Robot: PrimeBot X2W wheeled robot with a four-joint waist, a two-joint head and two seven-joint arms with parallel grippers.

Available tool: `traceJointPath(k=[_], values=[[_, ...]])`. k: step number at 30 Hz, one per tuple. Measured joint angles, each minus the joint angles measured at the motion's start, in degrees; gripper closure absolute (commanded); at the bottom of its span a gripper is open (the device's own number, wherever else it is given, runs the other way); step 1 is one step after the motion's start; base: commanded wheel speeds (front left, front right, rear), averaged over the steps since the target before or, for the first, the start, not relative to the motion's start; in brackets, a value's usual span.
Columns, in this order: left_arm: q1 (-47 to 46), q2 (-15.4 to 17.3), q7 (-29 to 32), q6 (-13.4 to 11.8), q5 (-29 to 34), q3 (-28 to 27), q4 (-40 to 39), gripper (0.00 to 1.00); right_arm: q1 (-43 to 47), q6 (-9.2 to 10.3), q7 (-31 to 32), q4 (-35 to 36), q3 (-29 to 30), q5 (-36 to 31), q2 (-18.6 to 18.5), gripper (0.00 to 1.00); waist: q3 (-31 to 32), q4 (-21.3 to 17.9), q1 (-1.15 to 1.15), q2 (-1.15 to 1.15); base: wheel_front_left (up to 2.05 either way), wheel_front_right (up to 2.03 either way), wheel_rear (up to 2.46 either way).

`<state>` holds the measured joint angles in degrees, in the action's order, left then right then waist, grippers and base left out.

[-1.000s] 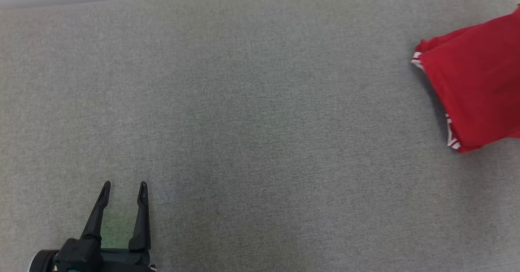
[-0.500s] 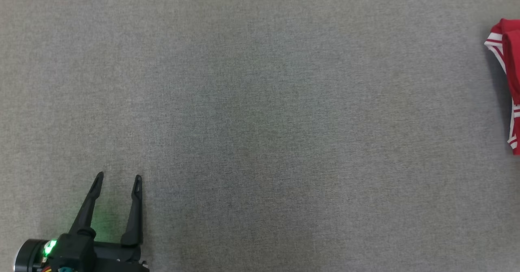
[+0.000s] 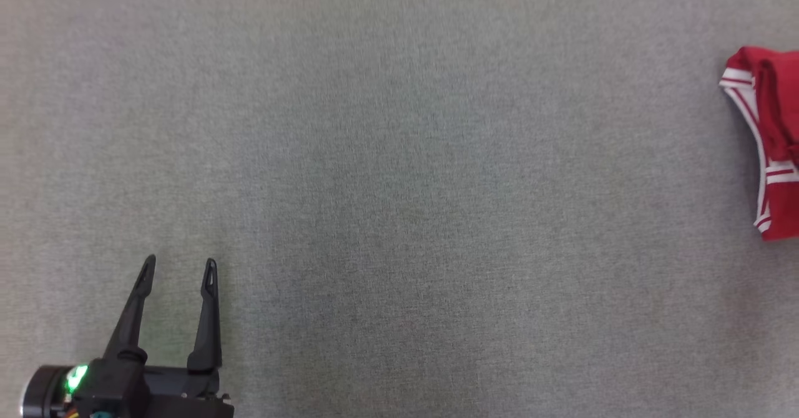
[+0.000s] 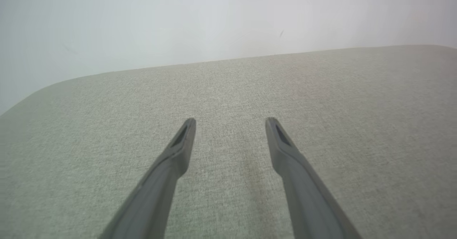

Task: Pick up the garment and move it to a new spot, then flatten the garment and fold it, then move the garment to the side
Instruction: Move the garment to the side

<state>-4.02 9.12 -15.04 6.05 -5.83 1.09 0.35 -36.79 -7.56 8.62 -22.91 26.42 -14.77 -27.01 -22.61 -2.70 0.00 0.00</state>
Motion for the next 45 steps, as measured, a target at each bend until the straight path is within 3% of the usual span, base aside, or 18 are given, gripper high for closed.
traceJointPath(k=[8,15,22,34,45], values=[[3.3,-3.45,0.0,-0.44,-2.48,-2.05,1.13,0.0,9.66,0.01,-9.84,6.5,-8.91,7.73,2.34,0.0,6.6,0.73,-0.01,0.0,0.0,0.0,0.0],[7.25,-5.25,0.0,0.05,-4.27,-3.34,2.1,0.0,22.53,0.01,-15.32,15.0,-13.55,12.81,13.34,0.0,13.92,1.86,-0.02,0.01,0.0,0.0,0.0],[10.87,-5.86,0.0,0.54,-4.91,-4.3,2.86,0.0,33.42,0.01,-16.72,19.09,-19.12,15.95,19.48,0.0,20.67,2.63,-0.03,0.01,0.0,0.0,0.0],[13.46,-6.15,0.0,1.02,-6.82,-6.16,5.06,0.0,41.32,0.01,-18.98,15.55,-19.58,19.3,23.36,0.0,27.21,3.1,-0.02,0.02,0.0,0.0,0.0],[14.07,-6.19,0.0,1.07,-4.58,-5.01,7.49,0.0,43.02,0.01,-20.51,12.49,-18.9,20.02,24.01,0.0,28.09,3.52,0.0,0.0,0.0,0.0,0.0]])
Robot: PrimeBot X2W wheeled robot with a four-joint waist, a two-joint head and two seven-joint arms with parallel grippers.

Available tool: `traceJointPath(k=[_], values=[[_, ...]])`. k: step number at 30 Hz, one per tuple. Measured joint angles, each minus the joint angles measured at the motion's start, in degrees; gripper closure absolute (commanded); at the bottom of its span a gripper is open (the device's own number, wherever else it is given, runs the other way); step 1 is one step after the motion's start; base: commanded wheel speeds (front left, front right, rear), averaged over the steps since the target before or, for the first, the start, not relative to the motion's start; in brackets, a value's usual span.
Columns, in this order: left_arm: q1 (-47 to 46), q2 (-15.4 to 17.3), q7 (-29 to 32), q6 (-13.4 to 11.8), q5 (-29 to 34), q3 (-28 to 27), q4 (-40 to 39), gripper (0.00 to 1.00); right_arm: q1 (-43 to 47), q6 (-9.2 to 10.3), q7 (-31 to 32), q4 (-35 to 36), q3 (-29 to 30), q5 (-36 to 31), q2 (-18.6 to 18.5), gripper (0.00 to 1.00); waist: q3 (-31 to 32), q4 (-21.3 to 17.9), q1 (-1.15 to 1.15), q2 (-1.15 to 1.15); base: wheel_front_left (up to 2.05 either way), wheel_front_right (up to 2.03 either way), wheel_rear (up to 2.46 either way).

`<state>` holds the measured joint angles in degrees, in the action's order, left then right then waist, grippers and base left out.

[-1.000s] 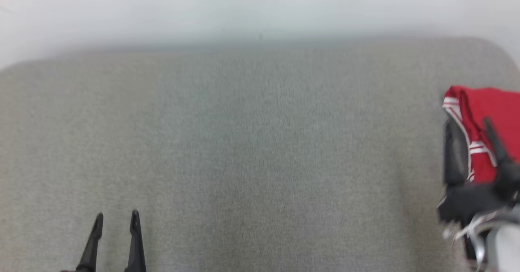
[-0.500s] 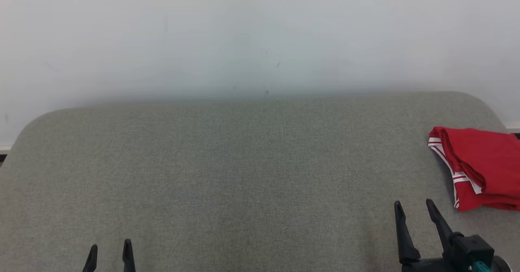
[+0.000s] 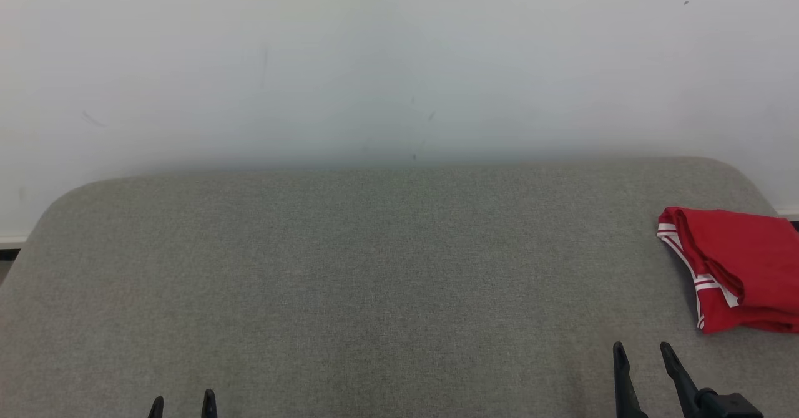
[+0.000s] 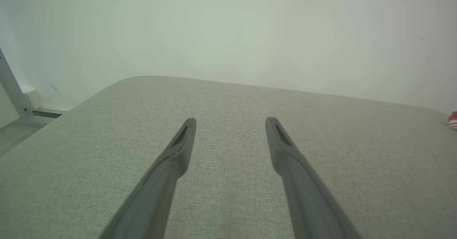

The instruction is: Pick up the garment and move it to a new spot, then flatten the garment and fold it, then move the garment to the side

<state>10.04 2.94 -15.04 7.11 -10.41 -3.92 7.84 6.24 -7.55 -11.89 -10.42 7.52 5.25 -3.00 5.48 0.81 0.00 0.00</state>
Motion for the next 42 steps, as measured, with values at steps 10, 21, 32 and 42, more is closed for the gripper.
traceJointPath(k=[10,21,32,42], values=[[-0.03,0.0,0.0,0.0,-0.08,-0.2,0.32,0.0,-0.71,0.0,-0.57,-0.47,-0.62,1.19,0.02,0.0,-0.94,-0.32,0.0,0.0,0.0,0.0,0.0],[-0.36,0.0,0.0,-0.03,0.0,-0.29,0.32,0.0,-1.29,0.0,-0.86,-0.78,-0.65,1.67,0.03,0.0,-1.51,-0.66,0.0,0.0,0.0,0.0,0.0],[-0.24,-0.1,0.11,-0.05,-0.23,-0.15,1.64,1.0,-1.05,-0.01,-1.16,-2.25,-0.86,1.82,0.11,1.0,-1.73,-0.51,0.0,0.0,0.0,0.0,0.0],[-0.54,-0.31,2.6,-0.05,-7.88,-0.37,3.88,1.0,-1.0,-0.01,1.29,-4.43,-0.55,9.76,0.21,1.0,-1.98,-0.53,0.0,0.0,0.0,0.0,0.0]])
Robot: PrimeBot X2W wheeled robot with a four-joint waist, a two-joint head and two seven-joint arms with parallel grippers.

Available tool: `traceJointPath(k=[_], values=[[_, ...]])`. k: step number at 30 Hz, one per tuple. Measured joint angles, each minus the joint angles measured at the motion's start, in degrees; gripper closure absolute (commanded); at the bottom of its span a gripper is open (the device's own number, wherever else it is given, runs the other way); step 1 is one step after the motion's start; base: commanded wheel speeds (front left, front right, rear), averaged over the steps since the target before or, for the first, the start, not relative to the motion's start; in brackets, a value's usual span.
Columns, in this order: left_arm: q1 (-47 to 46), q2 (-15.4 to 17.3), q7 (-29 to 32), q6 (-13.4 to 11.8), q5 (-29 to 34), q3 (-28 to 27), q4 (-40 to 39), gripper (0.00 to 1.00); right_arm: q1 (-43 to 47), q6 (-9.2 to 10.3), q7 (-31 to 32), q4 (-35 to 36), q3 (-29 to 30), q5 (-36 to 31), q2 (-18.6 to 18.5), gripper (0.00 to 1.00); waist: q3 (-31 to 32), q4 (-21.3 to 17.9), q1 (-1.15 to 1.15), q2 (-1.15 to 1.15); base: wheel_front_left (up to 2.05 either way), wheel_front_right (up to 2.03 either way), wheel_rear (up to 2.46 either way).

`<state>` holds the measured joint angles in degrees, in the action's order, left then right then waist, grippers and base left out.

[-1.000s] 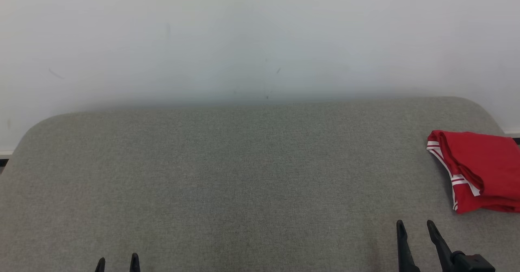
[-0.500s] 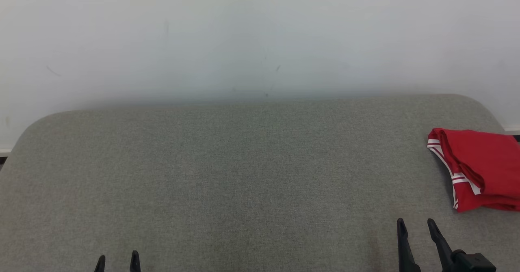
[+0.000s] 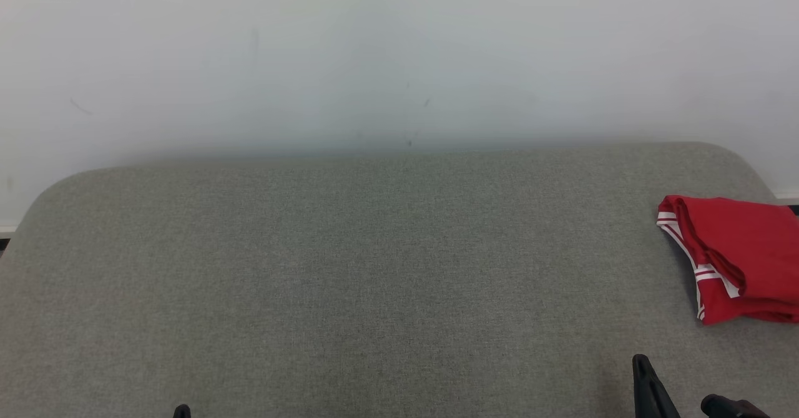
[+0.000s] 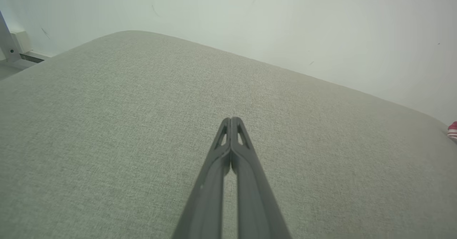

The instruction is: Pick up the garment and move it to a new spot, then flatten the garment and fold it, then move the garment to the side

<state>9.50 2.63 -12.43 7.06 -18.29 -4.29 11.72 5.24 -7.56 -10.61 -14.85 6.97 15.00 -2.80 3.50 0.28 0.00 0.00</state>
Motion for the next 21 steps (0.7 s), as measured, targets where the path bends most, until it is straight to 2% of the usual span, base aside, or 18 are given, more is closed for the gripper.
traceJointPath(k=[21], values=[[-4.0,0.01,5.03,0.01,-20.17,-0.42,0.47,1.0,-2.65,0.01,4.27,0.38,-0.29,21.04,-0.01,1.0,-0.66,-0.05,0.0,0.0,0.0,0.0,0.0]])
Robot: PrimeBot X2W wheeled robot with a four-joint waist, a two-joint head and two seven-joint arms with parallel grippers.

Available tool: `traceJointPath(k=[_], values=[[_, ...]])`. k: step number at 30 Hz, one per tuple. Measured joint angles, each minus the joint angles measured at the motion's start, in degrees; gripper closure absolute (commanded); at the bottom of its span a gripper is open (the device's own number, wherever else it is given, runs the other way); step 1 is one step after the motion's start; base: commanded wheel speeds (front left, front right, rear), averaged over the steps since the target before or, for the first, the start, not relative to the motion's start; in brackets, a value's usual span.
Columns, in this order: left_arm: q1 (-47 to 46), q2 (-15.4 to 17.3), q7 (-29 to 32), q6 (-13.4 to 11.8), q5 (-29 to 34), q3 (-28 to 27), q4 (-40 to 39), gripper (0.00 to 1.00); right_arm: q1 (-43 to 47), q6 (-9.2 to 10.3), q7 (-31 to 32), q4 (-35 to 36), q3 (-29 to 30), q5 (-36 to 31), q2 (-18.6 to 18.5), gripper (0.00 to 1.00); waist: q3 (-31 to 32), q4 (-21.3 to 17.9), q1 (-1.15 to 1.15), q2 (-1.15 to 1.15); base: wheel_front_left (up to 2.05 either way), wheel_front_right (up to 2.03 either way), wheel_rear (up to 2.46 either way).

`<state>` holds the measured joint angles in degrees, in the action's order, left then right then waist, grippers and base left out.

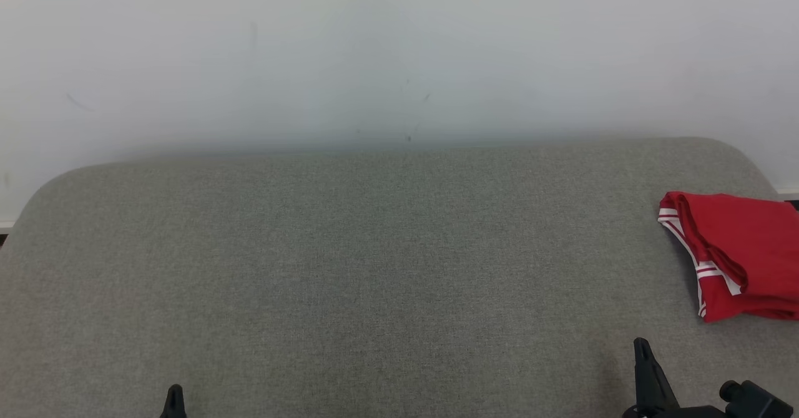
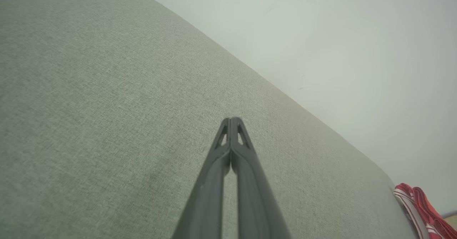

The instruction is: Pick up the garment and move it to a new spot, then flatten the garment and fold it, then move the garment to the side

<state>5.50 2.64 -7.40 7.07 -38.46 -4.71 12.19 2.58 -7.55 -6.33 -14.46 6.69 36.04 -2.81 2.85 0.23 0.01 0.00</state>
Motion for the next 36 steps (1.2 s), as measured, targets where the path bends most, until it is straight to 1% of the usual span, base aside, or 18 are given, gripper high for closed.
traceJointPath(k=[18,36], values=[[-2.79,0.01,3.56,0.01,-13.78,-0.49,0.47,1.0,-2.16,0.0,3.35,0.09,-0.02,14.41,-0.01,1.0,-0.56,-0.04,0.0,0.0,0.0,0.0,0.0],[-5.32,0.03,6.53,0.04,-25.27,-0.85,0.9,1.0,-4.08,0.0,6.08,0.16,-0.05,26.32,-0.02,1.0,-1.12,-0.09,0.0,0.0,0.0,0.0,0.0]])
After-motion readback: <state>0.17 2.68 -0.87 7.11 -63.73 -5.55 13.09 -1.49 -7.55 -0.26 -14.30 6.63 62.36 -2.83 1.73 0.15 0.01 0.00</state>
